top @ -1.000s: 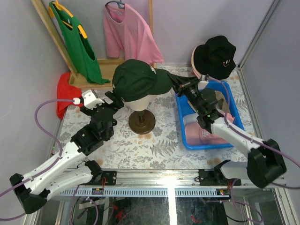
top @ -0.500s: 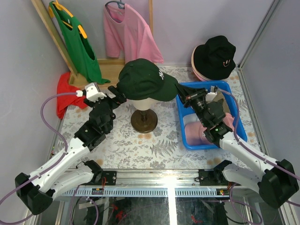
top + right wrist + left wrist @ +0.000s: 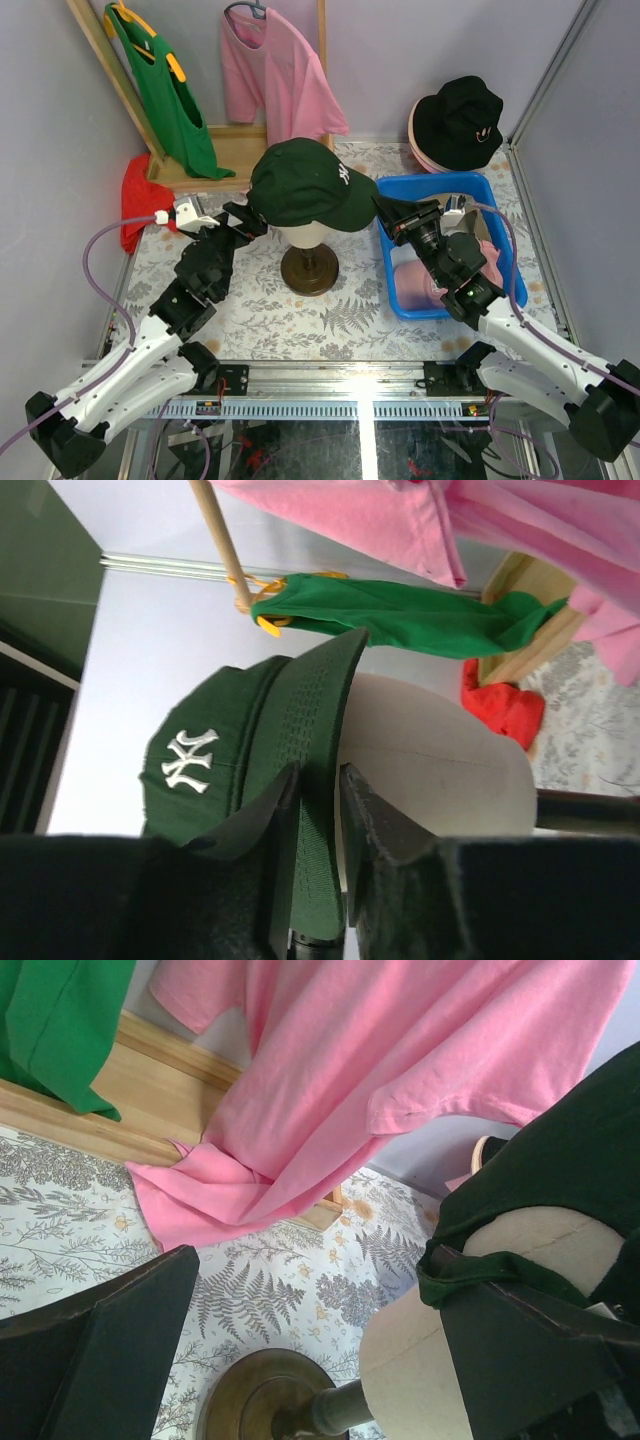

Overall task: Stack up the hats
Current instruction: Place the hat on the hat stand.

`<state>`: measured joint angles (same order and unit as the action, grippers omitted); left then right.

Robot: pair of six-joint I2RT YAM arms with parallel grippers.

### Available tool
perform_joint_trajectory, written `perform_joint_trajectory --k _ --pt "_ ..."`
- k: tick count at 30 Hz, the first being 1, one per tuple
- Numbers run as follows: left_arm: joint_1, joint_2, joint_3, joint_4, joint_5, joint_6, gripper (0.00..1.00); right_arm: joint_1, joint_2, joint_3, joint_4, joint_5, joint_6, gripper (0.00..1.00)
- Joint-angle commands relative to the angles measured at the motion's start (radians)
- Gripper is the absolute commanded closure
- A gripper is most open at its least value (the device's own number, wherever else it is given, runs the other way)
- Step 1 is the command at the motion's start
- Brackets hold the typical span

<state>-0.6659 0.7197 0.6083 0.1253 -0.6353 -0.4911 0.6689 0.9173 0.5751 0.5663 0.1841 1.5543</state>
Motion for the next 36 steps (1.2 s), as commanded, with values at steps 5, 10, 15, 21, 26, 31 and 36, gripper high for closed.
perform_joint_trajectory --k 5,10,15,21,26,31,36 --pt "-0.011 -0.024 -0.028 -0.126 0.138 0.066 0.0 0.046 -0.018 -0.006 -0.396 -0.051 -0.261 0.46" --pt "-0.01 -0.086 -0.042 -0.123 0.159 0.108 0.0 0.044 -0.094 -0.011 -0.454 -0.007 -0.327 0.38" --pt "-0.009 -0.148 -0.033 -0.158 0.177 0.164 0.0 0.044 -0.182 0.01 -0.538 0.037 -0.391 0.38" --pt "-0.008 -0.161 0.014 -0.264 0.261 0.21 0.0 0.044 -0.21 0.08 -0.614 0.036 -0.498 0.38" --pt "-0.008 -0.158 0.037 -0.299 0.314 0.224 0.0 0.046 -0.181 0.167 -0.657 -0.031 -0.601 0.39" --pt "-0.008 -0.153 0.047 -0.318 0.358 0.225 0.0 0.055 -0.127 0.253 -0.672 -0.12 -0.687 0.45" --pt "-0.008 -0.146 0.057 -0.322 0.378 0.247 0.0 0.129 -0.047 0.333 -0.665 -0.148 -0.755 0.51"
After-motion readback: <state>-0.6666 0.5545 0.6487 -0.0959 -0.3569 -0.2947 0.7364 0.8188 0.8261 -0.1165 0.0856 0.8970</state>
